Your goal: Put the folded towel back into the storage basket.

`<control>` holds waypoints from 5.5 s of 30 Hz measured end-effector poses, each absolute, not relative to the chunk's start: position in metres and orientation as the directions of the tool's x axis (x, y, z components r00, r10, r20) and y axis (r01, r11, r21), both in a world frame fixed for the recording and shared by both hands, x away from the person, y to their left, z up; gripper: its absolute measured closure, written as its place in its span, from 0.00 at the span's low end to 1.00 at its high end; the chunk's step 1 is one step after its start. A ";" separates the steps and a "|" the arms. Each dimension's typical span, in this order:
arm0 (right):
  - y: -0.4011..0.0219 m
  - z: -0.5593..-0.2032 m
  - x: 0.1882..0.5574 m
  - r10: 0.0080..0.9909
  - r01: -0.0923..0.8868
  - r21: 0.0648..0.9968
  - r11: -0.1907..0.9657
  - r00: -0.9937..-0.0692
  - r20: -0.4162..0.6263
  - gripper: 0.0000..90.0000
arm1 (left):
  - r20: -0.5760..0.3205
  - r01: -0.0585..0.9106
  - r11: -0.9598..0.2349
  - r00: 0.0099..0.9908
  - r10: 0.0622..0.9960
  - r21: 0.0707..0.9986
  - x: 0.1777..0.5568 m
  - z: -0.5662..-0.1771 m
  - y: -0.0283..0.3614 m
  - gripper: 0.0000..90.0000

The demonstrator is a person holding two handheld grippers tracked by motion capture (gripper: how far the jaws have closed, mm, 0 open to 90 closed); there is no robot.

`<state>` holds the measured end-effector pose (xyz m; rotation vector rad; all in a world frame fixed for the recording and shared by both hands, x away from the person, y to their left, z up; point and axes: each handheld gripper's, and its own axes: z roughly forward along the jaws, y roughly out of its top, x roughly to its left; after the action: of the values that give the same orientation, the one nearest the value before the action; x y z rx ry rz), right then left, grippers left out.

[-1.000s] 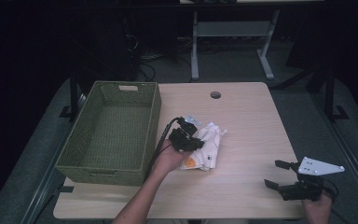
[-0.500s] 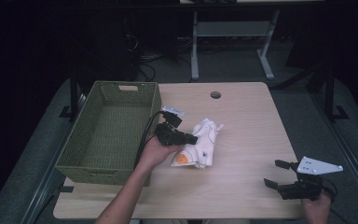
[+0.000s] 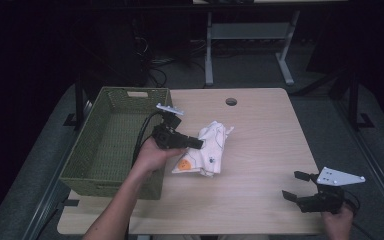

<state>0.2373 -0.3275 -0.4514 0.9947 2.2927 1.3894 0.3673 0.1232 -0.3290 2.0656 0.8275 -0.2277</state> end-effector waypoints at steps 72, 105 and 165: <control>-0.331 -0.454 0.244 0.716 0.431 0.862 0.266 -0.687 0.122 0.15 | -0.372 0.708 -0.292 0.622 0.689 0.642 0.365 -0.281 0.312 0.92; -0.327 -0.453 0.245 0.713 0.424 0.856 0.296 -0.694 0.097 0.15 | -0.223 0.697 -0.430 0.638 0.737 0.574 0.382 -0.324 0.304 0.92; -0.327 -0.454 0.246 0.702 0.421 0.858 0.295 -0.704 0.104 0.15 | 0.010 0.751 -0.637 0.646 0.764 0.173 0.415 -0.424 0.258 0.67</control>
<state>0.2463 -0.3267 -0.4539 1.0218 2.2755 1.3688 0.4147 0.2578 -0.4240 2.7083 1.2555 0.1230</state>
